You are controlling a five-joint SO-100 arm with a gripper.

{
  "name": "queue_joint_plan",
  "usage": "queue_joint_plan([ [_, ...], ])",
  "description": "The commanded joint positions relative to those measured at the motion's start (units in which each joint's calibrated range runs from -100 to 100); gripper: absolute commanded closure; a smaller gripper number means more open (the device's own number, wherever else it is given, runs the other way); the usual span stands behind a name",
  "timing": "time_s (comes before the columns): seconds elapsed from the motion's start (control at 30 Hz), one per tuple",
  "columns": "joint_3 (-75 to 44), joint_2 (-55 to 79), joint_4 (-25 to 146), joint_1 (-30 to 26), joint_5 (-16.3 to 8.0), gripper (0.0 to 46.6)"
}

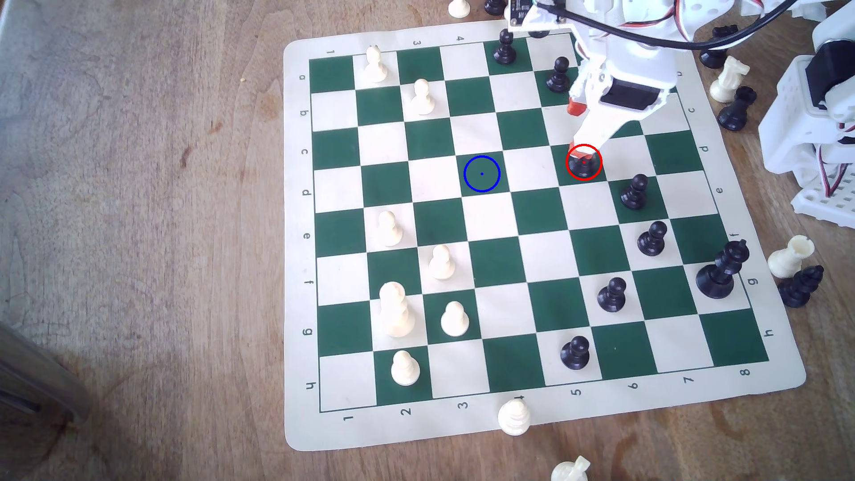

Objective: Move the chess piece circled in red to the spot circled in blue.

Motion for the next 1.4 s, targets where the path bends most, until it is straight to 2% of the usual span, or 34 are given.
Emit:
queue_joint_plan([
  [0.0, 2.2, 0.28, -2.97, 0.19, 0.73, 30.5],
  [0.27, 5.37, 0.45, -3.79, 0.5, 0.78, 31.5],
  [1.37, 5.64, 1.3, -4.44, -1.53, -0.93, 33.2],
])
